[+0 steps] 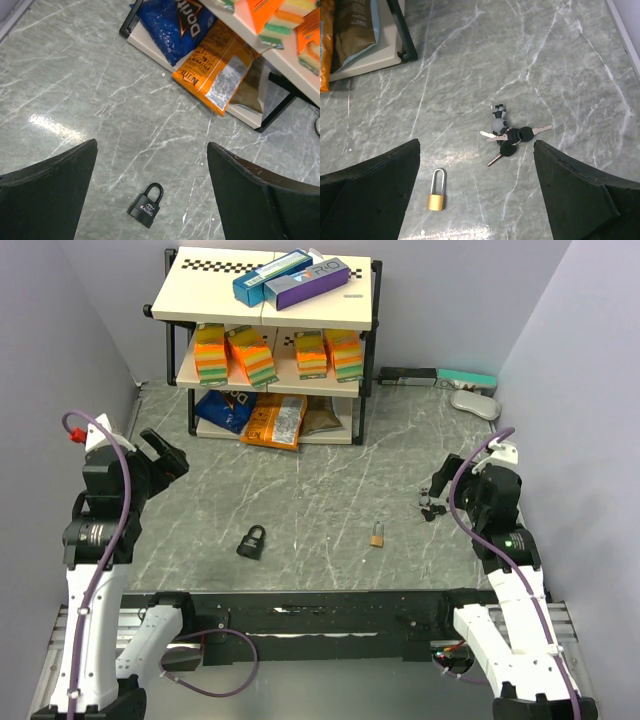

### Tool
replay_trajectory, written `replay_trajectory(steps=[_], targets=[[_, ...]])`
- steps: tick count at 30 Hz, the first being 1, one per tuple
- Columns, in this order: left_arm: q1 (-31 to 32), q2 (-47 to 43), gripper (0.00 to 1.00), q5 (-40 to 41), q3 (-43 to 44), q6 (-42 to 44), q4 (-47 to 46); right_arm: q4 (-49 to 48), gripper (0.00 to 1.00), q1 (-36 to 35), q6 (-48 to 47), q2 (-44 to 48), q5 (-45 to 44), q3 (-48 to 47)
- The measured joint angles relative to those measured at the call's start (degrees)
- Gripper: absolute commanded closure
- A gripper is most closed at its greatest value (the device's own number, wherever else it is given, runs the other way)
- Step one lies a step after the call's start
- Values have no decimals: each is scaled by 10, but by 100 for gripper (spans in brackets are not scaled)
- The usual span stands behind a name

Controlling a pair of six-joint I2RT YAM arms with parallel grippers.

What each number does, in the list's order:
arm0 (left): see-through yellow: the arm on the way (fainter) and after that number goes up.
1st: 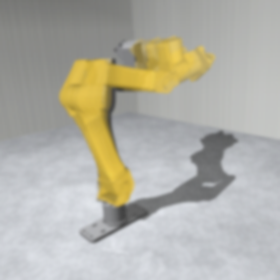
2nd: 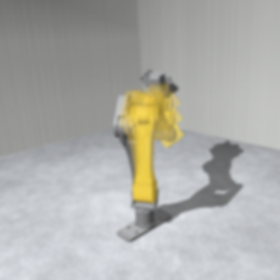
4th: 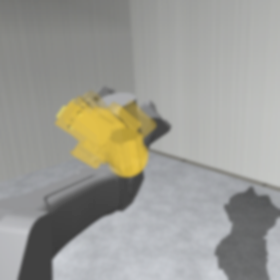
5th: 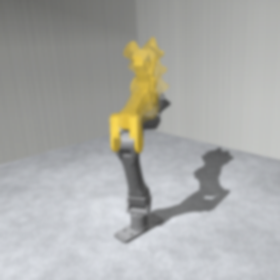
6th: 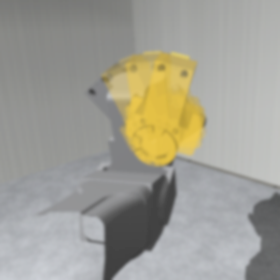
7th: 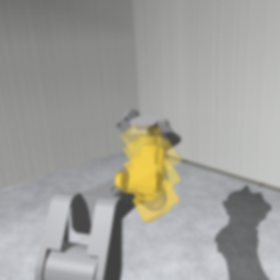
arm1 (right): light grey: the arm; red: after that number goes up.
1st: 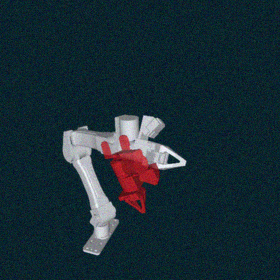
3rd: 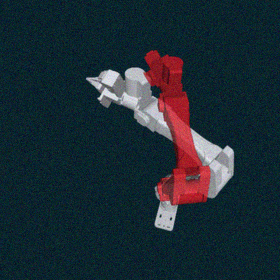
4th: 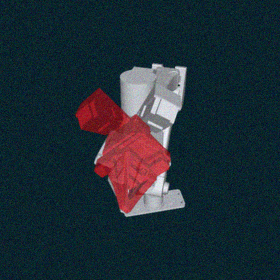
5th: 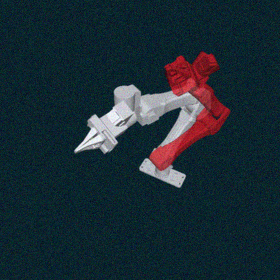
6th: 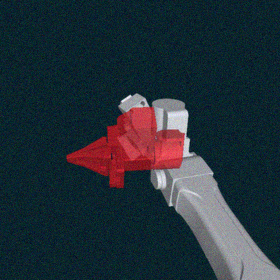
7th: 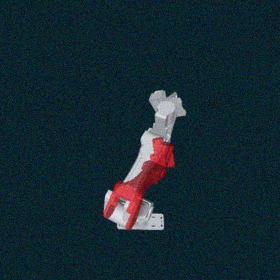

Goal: Unlock with the key

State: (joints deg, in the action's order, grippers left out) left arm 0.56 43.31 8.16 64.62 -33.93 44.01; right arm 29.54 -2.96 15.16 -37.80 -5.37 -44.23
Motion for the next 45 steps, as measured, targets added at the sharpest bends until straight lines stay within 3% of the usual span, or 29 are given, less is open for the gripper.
replay_trajectory(steps=[13,20,30,38,45], targets=[[0,25,2,-9,-12,-10,-15,33,2,0,-47,-65,5,-66],[6,27,3,-80,-50,7,-43,72,4,1,-56,-165,50,-109],[107,122,1,-137,-160,30,4,119,12,11,-20,-358,94,-121],[163,140,3,-157,-187,24,19,120,14,11,7,-370,104,-128],[269,234,2,-133,-201,-14,-1,113,11,11,11,-351,105,-113]])
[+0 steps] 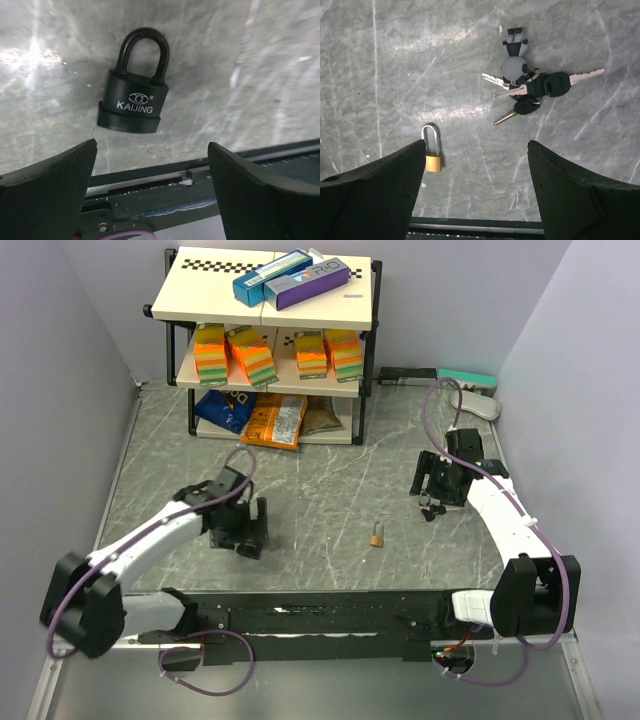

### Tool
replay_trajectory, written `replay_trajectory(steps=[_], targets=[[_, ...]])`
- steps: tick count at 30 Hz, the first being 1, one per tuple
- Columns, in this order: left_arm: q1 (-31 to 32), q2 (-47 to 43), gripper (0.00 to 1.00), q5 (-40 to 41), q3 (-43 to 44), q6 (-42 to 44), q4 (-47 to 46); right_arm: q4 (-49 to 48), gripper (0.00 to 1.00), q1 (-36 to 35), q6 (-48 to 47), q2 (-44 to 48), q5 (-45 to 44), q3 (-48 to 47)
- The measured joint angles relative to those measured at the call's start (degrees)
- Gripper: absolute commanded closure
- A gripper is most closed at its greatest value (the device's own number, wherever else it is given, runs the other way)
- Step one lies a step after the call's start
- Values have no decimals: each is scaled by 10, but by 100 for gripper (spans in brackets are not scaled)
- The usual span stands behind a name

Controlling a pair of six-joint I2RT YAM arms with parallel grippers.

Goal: Unlock with the key

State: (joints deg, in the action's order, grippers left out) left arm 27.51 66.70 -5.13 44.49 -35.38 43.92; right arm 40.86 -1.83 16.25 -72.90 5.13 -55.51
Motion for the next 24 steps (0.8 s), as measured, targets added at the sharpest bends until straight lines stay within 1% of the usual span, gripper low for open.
replay_trajectory(steps=[1,5,9,13,19,20,24], targets=[[19,23,1,12,3,-6,-1,0,11,0,0,0,-1,2],[56,87,1,60,28,-20,4,-3,13,0,-2,-15,-10,0],[59,121,1,104,54,-31,6,-9,13,0,5,-61,4,-23],[60,146,5,123,57,-33,3,-16,13,0,10,-68,21,-23],[61,184,16,126,57,-32,0,-19,13,0,12,-68,31,-23],[62,189,20,125,57,-31,-2,-19,13,0,13,-68,31,-23],[62,216,29,125,63,-26,-9,-19,13,0,14,-68,32,-23]])
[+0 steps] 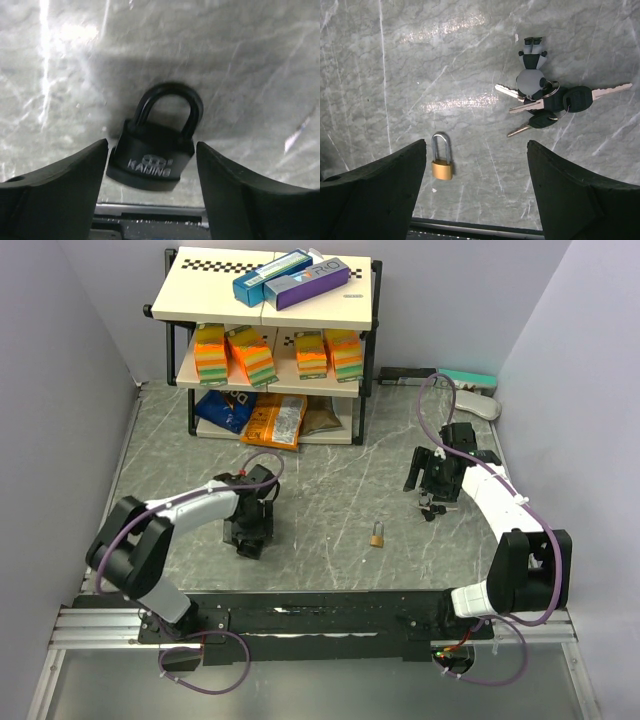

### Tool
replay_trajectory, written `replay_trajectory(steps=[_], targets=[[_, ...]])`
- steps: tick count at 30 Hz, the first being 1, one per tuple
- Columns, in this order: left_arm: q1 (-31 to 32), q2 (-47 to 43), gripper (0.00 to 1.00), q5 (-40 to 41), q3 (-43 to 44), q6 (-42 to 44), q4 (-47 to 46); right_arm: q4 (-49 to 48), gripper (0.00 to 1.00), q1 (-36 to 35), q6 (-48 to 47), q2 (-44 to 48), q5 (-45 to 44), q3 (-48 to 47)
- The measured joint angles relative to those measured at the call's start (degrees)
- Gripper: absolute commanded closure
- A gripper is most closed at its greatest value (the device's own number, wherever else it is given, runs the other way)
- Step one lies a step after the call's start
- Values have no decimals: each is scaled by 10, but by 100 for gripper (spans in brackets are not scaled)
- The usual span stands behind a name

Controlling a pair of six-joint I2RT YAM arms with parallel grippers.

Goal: Unlock with the key

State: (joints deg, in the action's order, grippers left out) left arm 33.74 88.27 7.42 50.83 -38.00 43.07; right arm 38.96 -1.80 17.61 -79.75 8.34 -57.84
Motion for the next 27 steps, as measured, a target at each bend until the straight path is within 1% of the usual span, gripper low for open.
replay_trajectory(steps=[1,2,4,5,9,14,19,24,27], targets=[[0,10,32,0,2,1,-3,0,13,0,0,0,0,0],[0,22,41,2,5,3,-5,0,12,0,0,0,0,0],[0,34,49,5,14,3,-5,0,12,0,2,0,0,0],[0,35,55,11,17,5,-4,0,11,0,2,0,0,0],[-3,50,60,29,34,8,-1,0,11,0,8,0,4,0],[-30,87,62,34,75,6,-2,0,10,0,8,0,6,0],[-96,134,63,18,130,-1,-5,-1,9,0,14,0,12,-1],[-147,196,61,11,215,-6,-3,-9,8,1,28,2,36,2],[-163,226,59,5,255,-7,1,-13,7,1,30,6,40,9]])
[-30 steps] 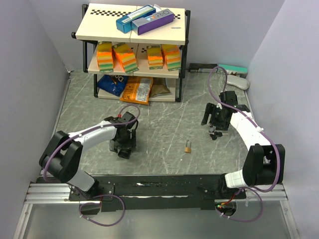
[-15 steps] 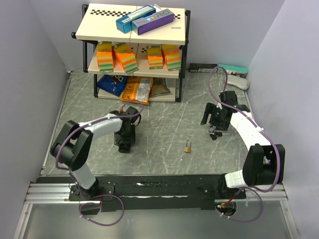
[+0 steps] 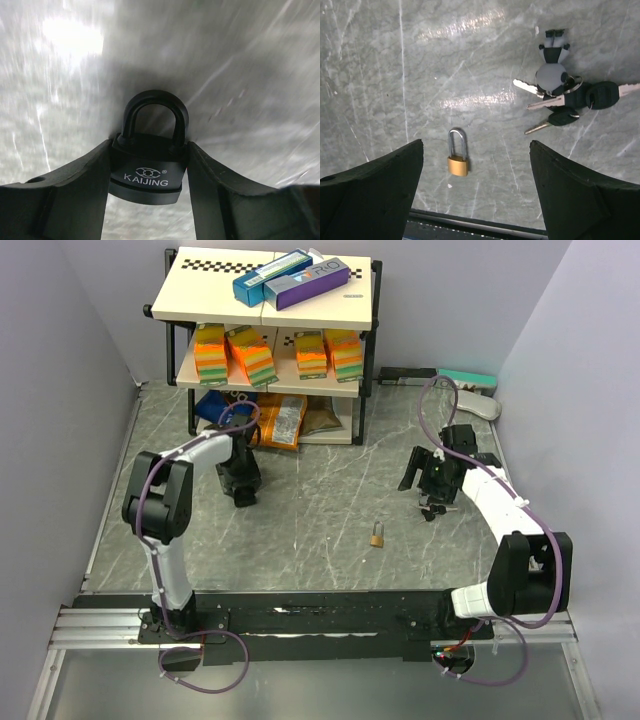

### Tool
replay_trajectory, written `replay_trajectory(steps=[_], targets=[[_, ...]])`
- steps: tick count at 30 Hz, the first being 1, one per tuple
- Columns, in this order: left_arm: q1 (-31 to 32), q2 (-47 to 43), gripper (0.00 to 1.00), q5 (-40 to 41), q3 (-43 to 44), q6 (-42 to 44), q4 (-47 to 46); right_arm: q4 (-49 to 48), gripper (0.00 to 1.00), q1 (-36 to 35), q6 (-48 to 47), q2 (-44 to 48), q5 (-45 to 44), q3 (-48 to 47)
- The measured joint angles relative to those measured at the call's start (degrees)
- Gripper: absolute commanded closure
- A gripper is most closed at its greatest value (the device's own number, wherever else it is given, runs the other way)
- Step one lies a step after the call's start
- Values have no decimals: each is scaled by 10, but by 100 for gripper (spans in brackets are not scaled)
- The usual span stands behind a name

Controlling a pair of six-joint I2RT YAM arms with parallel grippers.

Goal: Unlock with the key

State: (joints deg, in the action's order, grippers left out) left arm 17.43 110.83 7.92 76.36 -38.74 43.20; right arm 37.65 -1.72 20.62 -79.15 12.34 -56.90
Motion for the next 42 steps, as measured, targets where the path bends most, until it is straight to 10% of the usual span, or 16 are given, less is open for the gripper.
replay_trajectory(steps=[10,42], targets=[[-6,29,1,0,47,0,2,2,3,0,-7,14,-20,13],[5,-570,4,-76,-208,-45,-106,10,31,0,-51,-210,-138,-99]])
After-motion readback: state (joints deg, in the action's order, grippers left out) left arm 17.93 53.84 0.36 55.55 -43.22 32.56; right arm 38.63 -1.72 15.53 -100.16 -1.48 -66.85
